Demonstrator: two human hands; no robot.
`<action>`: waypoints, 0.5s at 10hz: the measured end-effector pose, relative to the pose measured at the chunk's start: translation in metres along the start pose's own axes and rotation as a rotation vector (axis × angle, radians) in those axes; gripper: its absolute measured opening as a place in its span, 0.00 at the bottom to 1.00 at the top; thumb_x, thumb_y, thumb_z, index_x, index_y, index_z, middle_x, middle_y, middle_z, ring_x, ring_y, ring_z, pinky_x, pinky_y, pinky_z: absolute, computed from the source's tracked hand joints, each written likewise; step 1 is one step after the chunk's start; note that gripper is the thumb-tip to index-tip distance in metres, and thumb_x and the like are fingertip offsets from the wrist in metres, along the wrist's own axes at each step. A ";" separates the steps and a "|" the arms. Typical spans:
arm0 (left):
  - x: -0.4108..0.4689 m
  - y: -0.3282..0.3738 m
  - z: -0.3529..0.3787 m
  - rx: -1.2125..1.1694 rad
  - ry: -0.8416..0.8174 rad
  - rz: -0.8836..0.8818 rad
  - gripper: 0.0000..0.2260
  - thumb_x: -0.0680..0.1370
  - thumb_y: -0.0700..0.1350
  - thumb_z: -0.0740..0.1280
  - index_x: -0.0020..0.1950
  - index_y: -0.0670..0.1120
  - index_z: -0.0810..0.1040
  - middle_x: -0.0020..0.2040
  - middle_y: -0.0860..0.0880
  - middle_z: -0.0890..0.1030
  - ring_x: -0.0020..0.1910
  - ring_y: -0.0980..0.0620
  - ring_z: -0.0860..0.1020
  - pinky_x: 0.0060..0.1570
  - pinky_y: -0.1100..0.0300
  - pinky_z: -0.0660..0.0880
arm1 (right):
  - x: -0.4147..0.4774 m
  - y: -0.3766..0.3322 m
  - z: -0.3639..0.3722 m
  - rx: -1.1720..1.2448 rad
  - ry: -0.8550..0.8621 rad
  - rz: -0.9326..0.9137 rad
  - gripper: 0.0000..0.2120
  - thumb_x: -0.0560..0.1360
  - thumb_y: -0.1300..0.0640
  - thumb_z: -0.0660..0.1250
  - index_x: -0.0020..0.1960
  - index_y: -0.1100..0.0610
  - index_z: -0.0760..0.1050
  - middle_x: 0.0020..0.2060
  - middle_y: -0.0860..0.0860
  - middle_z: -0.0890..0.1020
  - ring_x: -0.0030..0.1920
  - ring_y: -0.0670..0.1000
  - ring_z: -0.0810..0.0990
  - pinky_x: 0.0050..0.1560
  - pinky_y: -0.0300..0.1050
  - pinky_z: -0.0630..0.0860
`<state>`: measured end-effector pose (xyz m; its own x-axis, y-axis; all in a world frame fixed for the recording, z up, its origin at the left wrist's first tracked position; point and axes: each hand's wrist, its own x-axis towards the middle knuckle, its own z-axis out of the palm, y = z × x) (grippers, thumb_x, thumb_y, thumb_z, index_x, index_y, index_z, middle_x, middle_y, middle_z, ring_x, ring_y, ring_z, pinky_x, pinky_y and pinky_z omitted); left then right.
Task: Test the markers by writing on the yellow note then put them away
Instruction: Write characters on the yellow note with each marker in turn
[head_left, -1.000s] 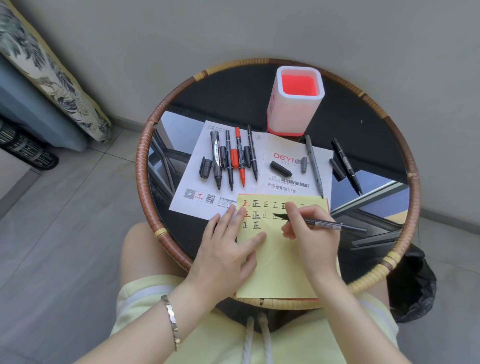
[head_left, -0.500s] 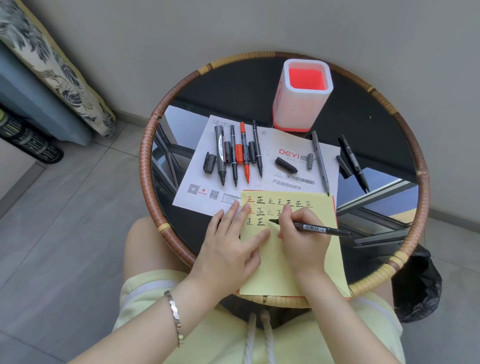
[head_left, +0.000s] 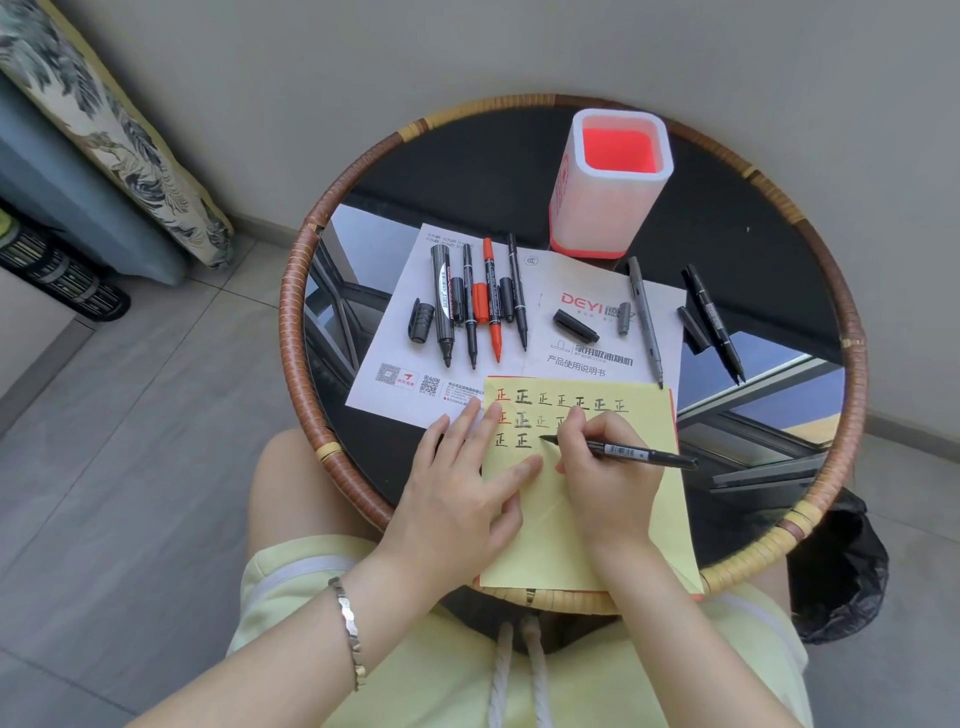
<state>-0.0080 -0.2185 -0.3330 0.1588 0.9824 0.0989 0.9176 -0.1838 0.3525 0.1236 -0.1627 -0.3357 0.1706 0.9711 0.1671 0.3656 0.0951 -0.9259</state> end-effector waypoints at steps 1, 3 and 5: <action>0.000 0.000 0.000 -0.003 0.001 -0.001 0.16 0.72 0.49 0.60 0.56 0.54 0.81 0.65 0.36 0.73 0.66 0.37 0.70 0.63 0.45 0.62 | 0.000 -0.001 -0.001 0.008 0.023 0.007 0.16 0.70 0.50 0.63 0.25 0.50 0.65 0.20 0.53 0.74 0.30 0.51 0.75 0.32 0.33 0.67; 0.000 0.001 0.000 -0.007 0.005 -0.009 0.16 0.72 0.48 0.60 0.55 0.54 0.81 0.65 0.37 0.74 0.66 0.37 0.70 0.64 0.45 0.62 | 0.001 0.001 -0.001 0.027 0.006 0.014 0.16 0.70 0.56 0.64 0.25 0.50 0.66 0.19 0.47 0.74 0.27 0.49 0.74 0.32 0.32 0.68; 0.000 0.001 0.000 -0.012 0.009 -0.012 0.16 0.72 0.48 0.60 0.55 0.54 0.81 0.65 0.37 0.74 0.66 0.37 0.71 0.63 0.45 0.62 | 0.001 0.001 -0.001 0.011 0.027 0.000 0.17 0.68 0.58 0.64 0.24 0.50 0.63 0.20 0.60 0.73 0.28 0.57 0.72 0.31 0.36 0.67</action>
<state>-0.0074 -0.2186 -0.3331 0.1442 0.9842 0.1029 0.9149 -0.1722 0.3651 0.1252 -0.1620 -0.3361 0.1949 0.9649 0.1760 0.3557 0.0977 -0.9295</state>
